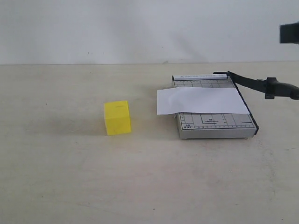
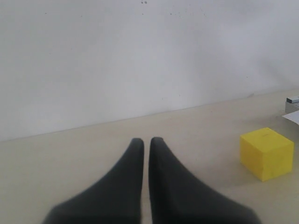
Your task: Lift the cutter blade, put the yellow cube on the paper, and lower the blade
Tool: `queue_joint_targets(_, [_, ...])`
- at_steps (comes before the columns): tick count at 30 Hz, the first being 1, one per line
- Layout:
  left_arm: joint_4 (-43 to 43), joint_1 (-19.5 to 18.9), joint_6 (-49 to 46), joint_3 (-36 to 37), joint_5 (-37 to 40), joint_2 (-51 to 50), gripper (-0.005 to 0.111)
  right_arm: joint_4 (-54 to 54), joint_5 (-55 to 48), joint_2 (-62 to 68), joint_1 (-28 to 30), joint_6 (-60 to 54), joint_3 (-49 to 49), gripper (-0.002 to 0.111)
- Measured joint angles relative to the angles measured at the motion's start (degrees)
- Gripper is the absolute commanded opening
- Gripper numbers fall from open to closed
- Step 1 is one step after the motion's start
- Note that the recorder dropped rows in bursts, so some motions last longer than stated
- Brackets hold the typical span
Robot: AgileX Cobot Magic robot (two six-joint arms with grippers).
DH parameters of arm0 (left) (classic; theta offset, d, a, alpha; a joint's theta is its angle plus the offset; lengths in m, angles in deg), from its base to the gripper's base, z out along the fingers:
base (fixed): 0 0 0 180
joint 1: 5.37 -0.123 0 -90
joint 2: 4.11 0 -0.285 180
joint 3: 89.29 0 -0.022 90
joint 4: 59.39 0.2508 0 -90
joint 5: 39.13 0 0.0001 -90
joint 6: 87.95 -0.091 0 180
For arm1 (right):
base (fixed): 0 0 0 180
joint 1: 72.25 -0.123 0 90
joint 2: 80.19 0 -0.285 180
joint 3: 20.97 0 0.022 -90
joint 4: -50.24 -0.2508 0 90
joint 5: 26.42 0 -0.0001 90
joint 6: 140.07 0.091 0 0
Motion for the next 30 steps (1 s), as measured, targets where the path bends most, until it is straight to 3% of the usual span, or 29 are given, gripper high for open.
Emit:
queue_joint_targets(7, [0.0, 0.0, 0.0, 0.0, 0.0, 0.0, 0.005, -11.44, 3.23, -24.37, 0.0, -5.01, -20.85, 0.0])
queue_joint_targets(13, [0.0, 0.0, 0.0, 0.0, 0.0, 0.0, 0.005, -13.68, 3.7, -38.89, 0.0, -3.26, -31.29, 0.0])
queue_joint_targets(30, [0.0, 0.0, 0.0, 0.0, 0.0, 0.0, 0.005, -14.35, 5.32, -44.0, 0.0, 6.56, -34.05, 0.0])
